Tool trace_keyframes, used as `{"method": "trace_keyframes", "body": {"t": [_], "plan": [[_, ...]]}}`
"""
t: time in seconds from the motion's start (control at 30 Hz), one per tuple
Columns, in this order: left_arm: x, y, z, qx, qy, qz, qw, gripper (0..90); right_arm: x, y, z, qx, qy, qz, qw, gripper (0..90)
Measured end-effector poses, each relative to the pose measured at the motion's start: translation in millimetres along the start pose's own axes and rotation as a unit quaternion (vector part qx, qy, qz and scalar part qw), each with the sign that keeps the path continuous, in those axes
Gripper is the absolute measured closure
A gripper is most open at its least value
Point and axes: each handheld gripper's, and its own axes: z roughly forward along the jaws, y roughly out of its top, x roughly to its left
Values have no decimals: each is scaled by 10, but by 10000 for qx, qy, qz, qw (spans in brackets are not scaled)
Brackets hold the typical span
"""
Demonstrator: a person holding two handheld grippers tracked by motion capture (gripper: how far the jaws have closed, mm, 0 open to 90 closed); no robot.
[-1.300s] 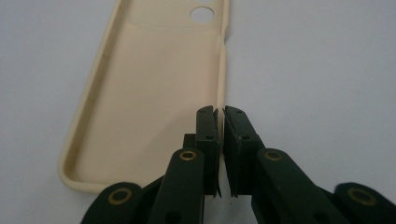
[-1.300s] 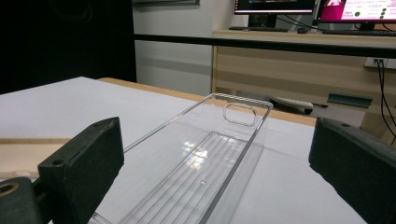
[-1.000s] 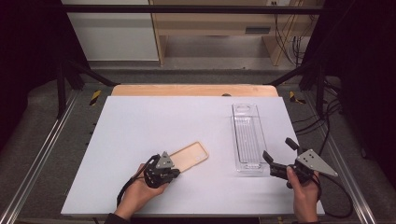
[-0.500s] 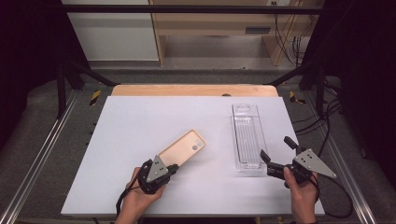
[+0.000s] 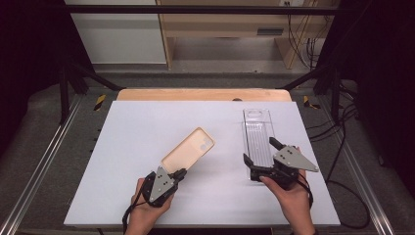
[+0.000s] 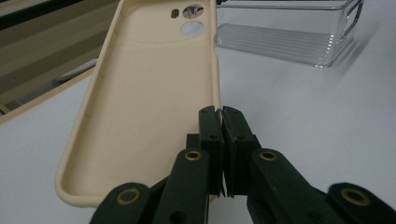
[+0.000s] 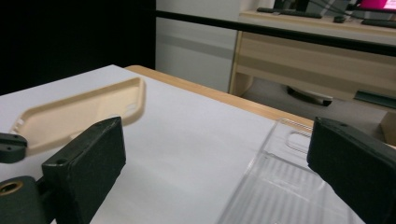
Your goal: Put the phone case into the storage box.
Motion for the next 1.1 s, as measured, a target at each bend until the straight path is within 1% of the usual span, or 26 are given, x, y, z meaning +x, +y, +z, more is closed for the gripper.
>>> {"method": "trace_keyframes", "body": {"t": [0.03, 0.07, 0.13, 0.23, 0.33, 0.4, 0.43, 0.5, 0.53, 0.63, 0.7, 0.83, 1.1], "plan": [[-2, 8, -2, -36, 34, 65, 10000, 878, 36, 44, 35, 57, 37, 7, 10000, 48], [-12, 9, -2, -29, 20, 34, 10000, 878, 66, 84, 74, 139, 63, 36, 9999, 50], [-15, 13, -5, -64, 77, 101, 9999, 877, 107, 154, 159, 306, 83, 81, 9995, 59], [-23, 14, -11, -98, 107, 108, 9998, 877, 148, 239, 269, 548, 183, 2, 9983, 68], [-40, 22, -7, -114, 114, 145, 9998, 878, 176, 309, 364, 728, 329, 74, 9968, 82], [-56, 25, -1, -119, 118, 185, 9997, 878, 201, 351, 425, 856, 383, 6, 9956, 87], [-67, 25, 2, -96, 87, 170, 9998, 878, 224, 377, 461, 934, 417, -21, 9948, 87], [-80, 30, 4, -95, 96, 226, 9997, 878, 251, 415, 513, 1027, 461, -58, 9936, 93], [-87, 32, 3, -115, 99, 228, 9996, 878, 260, 427, 531, 1044, 473, -60, 9934, 97], [-96, 37, -6, -123, 140, 274, 9995, 877, 309, 462, 604, 1134, 559, 32, 9920, 138], [-95, 42, -15, -153, 166, 279, 9994, 878, 338, 465, 640, 1191, 646, -5, 9908, 136], [-87, 45, -27, -165, 200, 295, 9992, 878, 376, 465, 697, 1306, 754, 72, 9885, 142], [-95, 55, -33, -167, 255, 375, 9988, 877, 399, 430, 777, 1403, 948, 237, 9853, 216]]}}
